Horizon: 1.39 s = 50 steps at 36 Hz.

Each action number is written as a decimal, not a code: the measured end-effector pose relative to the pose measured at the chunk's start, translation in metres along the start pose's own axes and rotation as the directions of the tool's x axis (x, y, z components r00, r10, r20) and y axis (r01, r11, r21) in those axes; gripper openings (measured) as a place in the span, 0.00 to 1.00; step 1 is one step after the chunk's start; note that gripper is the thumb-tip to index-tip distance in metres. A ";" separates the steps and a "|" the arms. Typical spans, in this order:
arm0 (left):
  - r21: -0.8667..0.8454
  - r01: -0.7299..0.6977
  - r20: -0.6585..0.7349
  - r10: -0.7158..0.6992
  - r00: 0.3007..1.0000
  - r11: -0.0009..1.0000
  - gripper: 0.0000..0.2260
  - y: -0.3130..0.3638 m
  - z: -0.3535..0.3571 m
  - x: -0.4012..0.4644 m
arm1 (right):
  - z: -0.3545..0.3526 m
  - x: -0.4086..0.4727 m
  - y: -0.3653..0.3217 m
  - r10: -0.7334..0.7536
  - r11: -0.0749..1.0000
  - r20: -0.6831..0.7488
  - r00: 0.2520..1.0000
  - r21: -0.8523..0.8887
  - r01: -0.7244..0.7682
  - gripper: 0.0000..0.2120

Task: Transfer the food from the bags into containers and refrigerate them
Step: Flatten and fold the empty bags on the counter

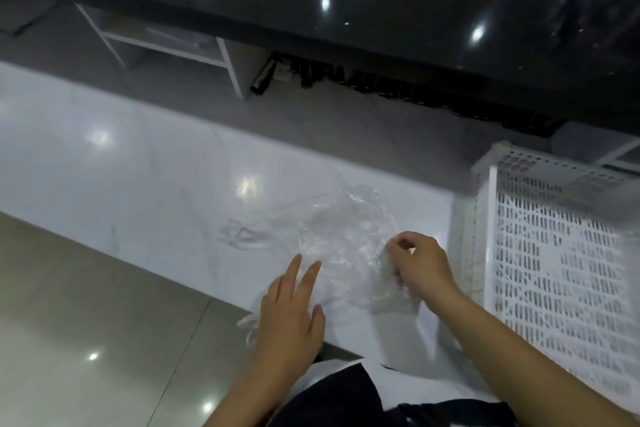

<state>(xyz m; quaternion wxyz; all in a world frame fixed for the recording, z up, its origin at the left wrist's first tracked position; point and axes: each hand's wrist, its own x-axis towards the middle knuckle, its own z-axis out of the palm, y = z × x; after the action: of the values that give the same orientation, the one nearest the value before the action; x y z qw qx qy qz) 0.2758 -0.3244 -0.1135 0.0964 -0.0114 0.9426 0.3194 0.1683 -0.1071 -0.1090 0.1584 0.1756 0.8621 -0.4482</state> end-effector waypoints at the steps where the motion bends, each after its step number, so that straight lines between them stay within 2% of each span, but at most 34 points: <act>1: 0.000 0.014 -0.003 -0.014 1.000 1.000 0.29 0.001 -0.001 -0.001 | -0.001 -0.002 -0.001 -0.039 0.996 -0.029 0.999 -0.086 0.036 0.05; 2: 0.008 0.028 -0.010 -0.028 1.000 1.000 0.29 0.003 -0.002 -0.001 | -0.001 -0.003 0.000 -0.078 0.980 -0.051 0.996 -0.188 0.067 0.10; 4: 0.048 0.041 -0.063 -0.038 0.997 0.998 0.28 0.010 -0.009 0.003 | 0.000 -0.002 -0.002 -0.187 0.929 -0.092 0.978 -0.341 0.146 0.26; 5: 0.055 0.033 -0.120 -0.026 0.992 0.998 0.27 0.015 -0.013 0.008 | 0.001 0.000 -0.006 -0.265 0.899 -0.117 0.957 -0.388 0.202 0.29; 7: 0.017 -0.022 -0.297 0.026 0.955 1.000 0.23 0.028 -0.022 0.020 | 0.003 0.005 -0.017 -0.409 0.834 -0.127 0.904 -0.453 0.313 0.29; 9: -0.013 -0.117 -0.483 0.097 0.870 0.993 0.22 0.041 -0.029 0.035 | 0.008 0.016 -0.028 -0.512 0.754 -0.087 0.855 -0.523 0.398 0.26; 10: -0.033 -0.157 -0.524 0.117 0.844 0.987 0.22 0.049 -0.030 0.043 | 0.011 0.022 -0.033 -0.550 0.709 -0.056 0.833 -0.558 0.431 0.25; 11: -0.063 -0.183 -0.529 0.123 0.839 0.981 0.22 0.056 -0.028 0.053 | 0.016 0.029 -0.036 -0.576 0.660 -0.012 0.817 -0.596 0.457 0.25; 13: -0.113 -0.178 -0.467 0.106 0.878 0.978 0.22 0.069 -0.017 0.076 | 0.027 0.041 -0.034 -0.575 0.552 0.105 0.812 -0.683 0.479 0.26; 14: -0.095 -0.146 -0.402 0.096 0.911 0.985 0.22 0.073 -0.007 0.086 | 0.033 0.046 -0.028 -0.543 0.500 0.167 0.823 -0.723 0.476 0.27; 16: 0.047 -0.067 -0.246 0.077 0.966 0.997 0.23 0.069 0.020 0.105 | 0.041 0.053 -0.009 -0.448 0.428 0.251 0.858 -0.782 0.453 0.29; 18: 0.213 0.040 -0.108 -0.017 0.994 0.976 0.26 0.050 0.044 0.114 | 0.044 0.057 0.012 -0.398 0.437 0.261 0.879 -0.789 0.432 0.30; 21: 0.342 0.114 -0.082 -0.092 0.992 0.933 0.28 0.018 0.060 0.106 | 0.040 0.062 0.025 -0.427 0.462 0.236 0.873 -0.773 0.435 0.31; 24: 0.360 0.160 -0.141 -0.116 0.983 0.919 0.32 -0.003 0.056 0.091 | 0.036 0.067 0.026 -0.454 0.444 0.254 0.854 -0.766 0.464 0.32; 27: 0.365 0.261 -0.203 -0.198 0.959 0.894 0.33 -0.024 0.045 0.080 | 0.036 0.068 0.026 -0.468 0.453 0.248 0.848 -0.757 0.471 0.33; 32: 0.314 0.338 -0.234 -0.272 0.933 0.887 0.33 -0.036 0.030 0.069 | 0.034 0.068 0.026 -0.461 0.462 0.260 0.849 -0.746 0.479 0.34; 35: 0.239 0.316 -0.280 -0.246 0.928 0.918 0.31 -0.024 0.023 0.064 | 0.035 0.063 0.019 -0.433 0.495 0.219 0.875 -0.754 0.433 0.32; 38: 0.252 0.210 -0.318 -0.124 0.940 0.945 0.30 0.002 0.026 0.065 | 0.038 0.049 0.009 -0.469 0.523 0.134 0.873 -0.755 0.396 0.30; 41: 0.281 0.124 -0.219 -0.062 0.974 0.952 0.29 0.023 0.045 0.068 | 0.047 0.030 0.010 -0.483 0.525 0.159 0.861 -0.735 0.429 0.31; 45: 0.367 0.123 -0.066 -0.106 0.992 0.922 0.29 0.014 0.071 0.056 | 0.050 0.021 0.038 -0.437 0.494 0.235 0.868 -0.744 0.450 0.30; 50: 0.415 0.156 -0.120 -0.116 0.986 0.896 0.32 -0.021 0.060 0.033 | 0.045 0.026 0.048 -0.459 0.477 0.220 0.861 -0.757 0.447 0.32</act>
<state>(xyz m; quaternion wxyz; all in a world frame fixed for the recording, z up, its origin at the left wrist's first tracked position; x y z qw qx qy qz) 0.2553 -0.3034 -0.1793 0.0751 -0.0711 0.9897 0.0992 0.1719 -0.1144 -0.1787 0.0892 -0.1429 0.9846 -0.0476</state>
